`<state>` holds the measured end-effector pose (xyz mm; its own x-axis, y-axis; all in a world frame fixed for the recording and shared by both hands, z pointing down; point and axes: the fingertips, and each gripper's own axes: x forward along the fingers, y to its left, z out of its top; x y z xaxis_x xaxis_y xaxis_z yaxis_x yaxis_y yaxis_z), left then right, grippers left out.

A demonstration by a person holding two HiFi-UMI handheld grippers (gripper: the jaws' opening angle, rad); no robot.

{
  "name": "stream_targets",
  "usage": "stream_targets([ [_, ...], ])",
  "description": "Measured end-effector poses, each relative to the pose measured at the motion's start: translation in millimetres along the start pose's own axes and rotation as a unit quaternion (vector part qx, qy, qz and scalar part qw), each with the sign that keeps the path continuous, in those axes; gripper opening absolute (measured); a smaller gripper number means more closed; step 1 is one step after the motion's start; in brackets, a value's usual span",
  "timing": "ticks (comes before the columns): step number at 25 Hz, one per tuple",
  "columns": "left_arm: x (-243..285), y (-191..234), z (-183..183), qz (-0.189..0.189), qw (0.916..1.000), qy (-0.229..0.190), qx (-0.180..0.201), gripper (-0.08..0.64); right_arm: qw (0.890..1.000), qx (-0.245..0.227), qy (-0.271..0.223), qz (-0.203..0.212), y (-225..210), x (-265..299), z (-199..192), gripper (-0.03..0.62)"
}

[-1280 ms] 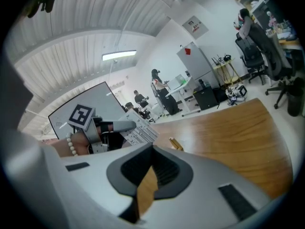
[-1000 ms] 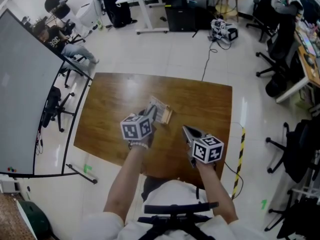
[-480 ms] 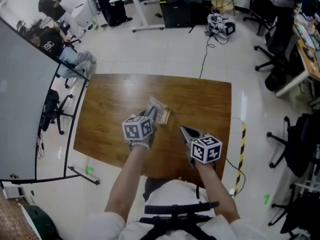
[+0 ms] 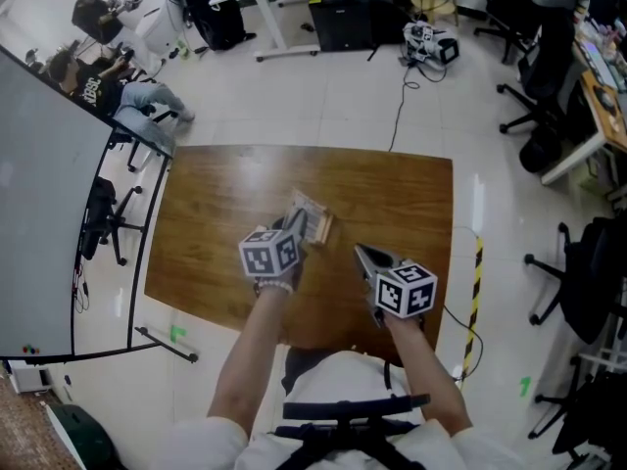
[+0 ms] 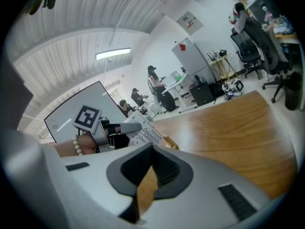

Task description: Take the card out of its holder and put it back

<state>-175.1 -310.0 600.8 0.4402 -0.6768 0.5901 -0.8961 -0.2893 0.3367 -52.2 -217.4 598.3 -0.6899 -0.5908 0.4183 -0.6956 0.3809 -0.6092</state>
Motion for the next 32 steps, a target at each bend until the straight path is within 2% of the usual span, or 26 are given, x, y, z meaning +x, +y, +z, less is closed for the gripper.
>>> stream_targets([
  [32,14.0,4.5,-17.2,0.009,0.9998,0.014,0.011,0.012,1.000,0.007,0.000,-0.009,-8.8,-2.0,-0.8,0.008],
])
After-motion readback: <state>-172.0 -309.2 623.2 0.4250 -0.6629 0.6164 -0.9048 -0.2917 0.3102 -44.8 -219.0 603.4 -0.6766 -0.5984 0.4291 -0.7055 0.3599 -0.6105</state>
